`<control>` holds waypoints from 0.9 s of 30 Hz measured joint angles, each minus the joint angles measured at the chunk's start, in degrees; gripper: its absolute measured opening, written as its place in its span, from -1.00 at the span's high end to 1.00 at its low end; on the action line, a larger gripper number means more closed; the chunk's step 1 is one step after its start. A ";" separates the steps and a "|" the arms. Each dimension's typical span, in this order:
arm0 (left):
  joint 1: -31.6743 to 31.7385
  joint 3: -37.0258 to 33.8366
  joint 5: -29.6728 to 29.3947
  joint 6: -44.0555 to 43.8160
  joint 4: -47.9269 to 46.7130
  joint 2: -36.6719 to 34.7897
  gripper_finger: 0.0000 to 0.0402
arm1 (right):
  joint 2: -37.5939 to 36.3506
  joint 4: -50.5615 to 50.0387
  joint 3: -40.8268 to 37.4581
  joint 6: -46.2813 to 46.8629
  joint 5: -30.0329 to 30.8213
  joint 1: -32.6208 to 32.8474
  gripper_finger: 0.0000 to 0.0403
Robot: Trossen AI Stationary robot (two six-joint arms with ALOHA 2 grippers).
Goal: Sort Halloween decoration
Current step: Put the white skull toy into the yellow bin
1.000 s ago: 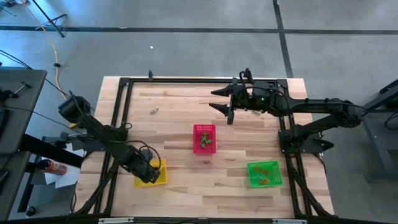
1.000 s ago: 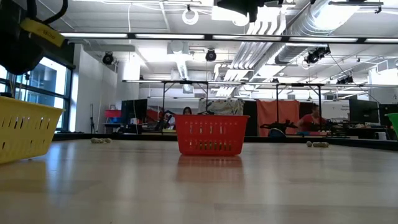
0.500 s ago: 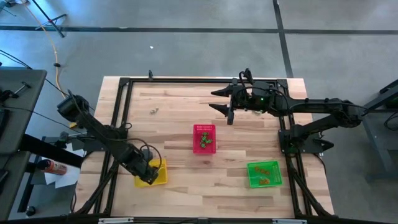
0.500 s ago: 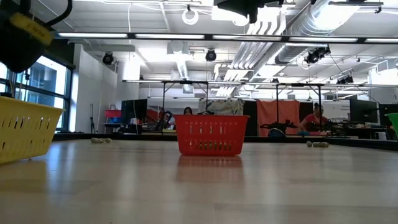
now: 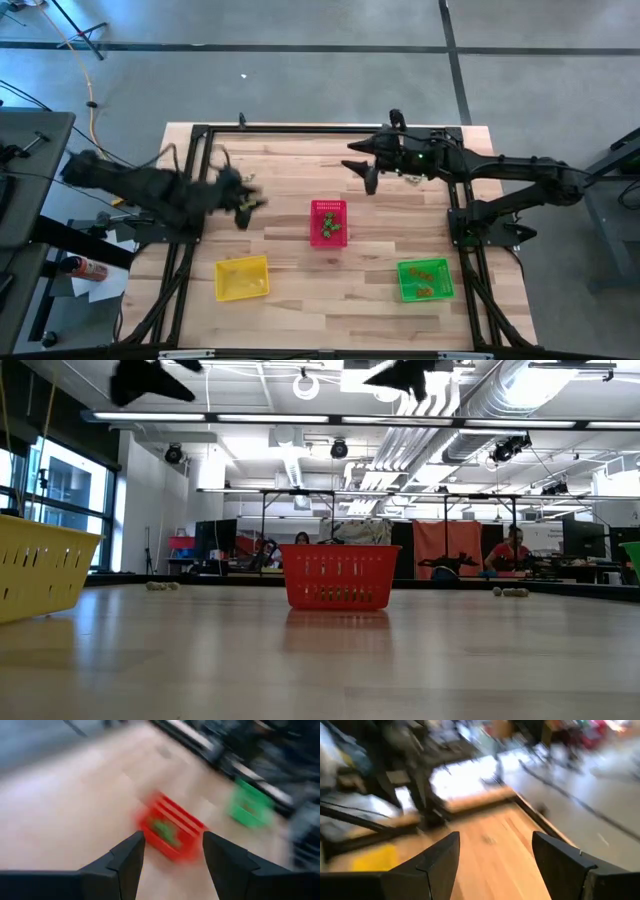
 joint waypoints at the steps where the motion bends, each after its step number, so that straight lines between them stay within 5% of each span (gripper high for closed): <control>1: 3.44 -0.06 -0.92 4.38 0.49 -0.37 0.05 | -0.12 -3.82 0.67 1.39 2.62 0.00 -0.21; 5: 17.37 -1.76 3.87 19.81 7.18 0.22 0.05 | -0.37 -18.97 1.73 7.59 11.55 0.00 -0.21; 9: 28.98 -8.56 21.72 26.42 27.33 2.52 0.05 | -0.34 -32.65 1.55 16.12 14.52 -0.20 -0.21; 12: 34.00 -13.78 31.52 24.86 43.80 6.26 0.05 | -0.34 -43.20 0.03 25.30 10.87 -1.85 -0.21; 20: 34.86 -16.13 33.55 19.67 67.94 16.28 0.05 | 2.54 -52.43 -5.11 20.93 -2.36 -16.28 -0.21; 27: 33.59 -15.69 33.54 24.83 81.60 18.27 0.05 | 13.66 -52.77 -5.11 5.88 -4.33 -28.62 -0.21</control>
